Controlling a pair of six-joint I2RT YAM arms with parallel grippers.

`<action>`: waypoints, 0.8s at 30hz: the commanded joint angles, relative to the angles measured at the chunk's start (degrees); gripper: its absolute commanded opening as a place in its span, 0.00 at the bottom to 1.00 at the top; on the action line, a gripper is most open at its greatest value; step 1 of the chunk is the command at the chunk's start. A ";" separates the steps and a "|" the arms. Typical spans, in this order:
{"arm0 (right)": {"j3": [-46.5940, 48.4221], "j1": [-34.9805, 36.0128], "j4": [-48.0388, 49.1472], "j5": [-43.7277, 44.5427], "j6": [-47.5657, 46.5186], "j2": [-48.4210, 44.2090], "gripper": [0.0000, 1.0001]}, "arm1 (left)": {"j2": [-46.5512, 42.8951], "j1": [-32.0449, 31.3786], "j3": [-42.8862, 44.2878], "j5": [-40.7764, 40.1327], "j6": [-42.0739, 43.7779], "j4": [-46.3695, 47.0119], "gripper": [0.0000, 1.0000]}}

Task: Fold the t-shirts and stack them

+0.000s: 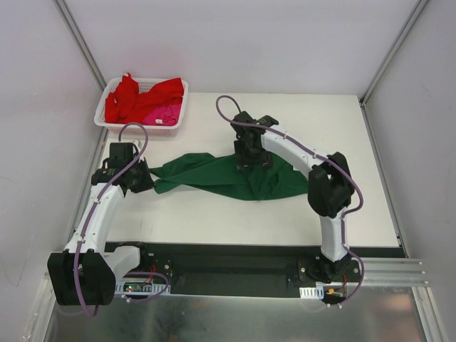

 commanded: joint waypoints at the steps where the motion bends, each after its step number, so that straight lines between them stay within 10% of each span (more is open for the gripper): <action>1: 8.53 0.90 0.46 1.95 -2.88 2.82 0.67 | -0.75 0.33 -0.33 -1.80 -0.80 0.82 0.00; 24: 18.29 1.87 3.27 8.37 -3.85 17.25 0.48 | 0.40 0.41 1.16 -1.54 -0.10 0.91 0.00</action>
